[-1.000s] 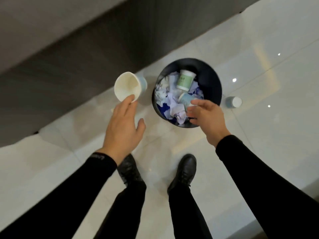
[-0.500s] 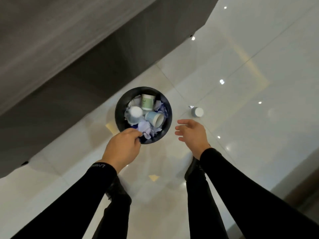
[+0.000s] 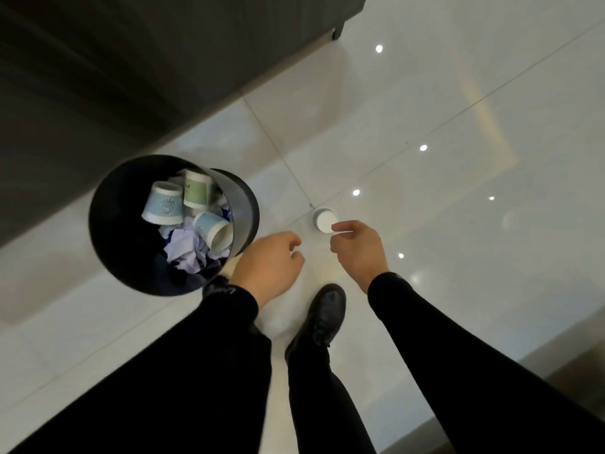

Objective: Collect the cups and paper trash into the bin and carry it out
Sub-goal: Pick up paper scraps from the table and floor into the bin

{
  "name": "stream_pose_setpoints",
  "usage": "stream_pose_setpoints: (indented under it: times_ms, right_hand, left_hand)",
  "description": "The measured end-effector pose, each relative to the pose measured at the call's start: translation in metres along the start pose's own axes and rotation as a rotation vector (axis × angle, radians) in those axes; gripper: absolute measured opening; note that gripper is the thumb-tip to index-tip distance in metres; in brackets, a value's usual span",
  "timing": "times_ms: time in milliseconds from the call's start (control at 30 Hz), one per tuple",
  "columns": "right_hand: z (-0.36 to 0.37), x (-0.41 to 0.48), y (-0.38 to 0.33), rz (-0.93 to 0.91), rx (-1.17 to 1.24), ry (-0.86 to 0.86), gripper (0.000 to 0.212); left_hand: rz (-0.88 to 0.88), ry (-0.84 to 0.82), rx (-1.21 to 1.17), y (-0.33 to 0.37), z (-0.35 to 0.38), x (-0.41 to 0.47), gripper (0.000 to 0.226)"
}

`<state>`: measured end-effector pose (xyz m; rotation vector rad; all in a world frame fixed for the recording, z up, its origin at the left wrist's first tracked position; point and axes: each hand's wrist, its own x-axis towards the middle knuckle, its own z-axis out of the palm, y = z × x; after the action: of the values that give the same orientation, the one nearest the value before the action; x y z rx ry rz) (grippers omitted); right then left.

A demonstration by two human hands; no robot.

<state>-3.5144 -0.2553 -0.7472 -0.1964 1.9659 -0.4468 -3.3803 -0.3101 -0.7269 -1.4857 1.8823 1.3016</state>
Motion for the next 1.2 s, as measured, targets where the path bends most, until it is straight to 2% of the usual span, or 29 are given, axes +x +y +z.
stream_pose_setpoints:
  times_ms: [167,400,533,667,733,833,933,1100,1200]
  right_hand:
    - [0.027,0.071,0.036,-0.026,-0.087,0.093,0.036]
    - [0.079,0.150,0.075,-0.106,-0.341,0.163,0.080]
    - [0.085,0.166,0.081,-0.158,-0.416,0.203,0.065]
    - [0.071,0.133,0.057,-0.201,-0.201,0.308,0.052]
    - [0.062,0.097,0.029,-0.287,-0.095,0.330,0.052]
    - [0.056,0.028,-0.022,-0.426,-0.006,0.263,0.051]
    - [0.066,-0.031,-0.065,-0.521,0.014,0.093,0.051]
    - [0.110,-0.079,-0.107,-0.584,-0.161,-0.147,0.062]
    - [0.130,-0.084,-0.113,-0.505,-0.228,-0.296,0.079]
  left_hand:
    - [-0.032,0.029,-0.017,-0.035,0.044,0.039,0.039]
    - [0.002,0.117,-0.083,-0.066,0.081,0.088,0.041]
    - [0.026,0.132,-0.091,-0.074,0.082,0.090,0.040]
    - [0.065,0.120,-0.075,-0.071,0.066,0.067,0.038]
    - [0.056,0.119,-0.071,-0.068,0.052,0.047,0.036]
    - [0.013,0.074,-0.062,-0.069,0.028,0.012,0.033]
    - [-0.015,0.050,-0.046,-0.075,0.001,-0.026,0.030]
    - [0.048,0.494,-0.117,-0.096,-0.062,-0.078,0.022]
    - [-0.060,0.693,-0.146,-0.123,-0.105,-0.087,0.021]
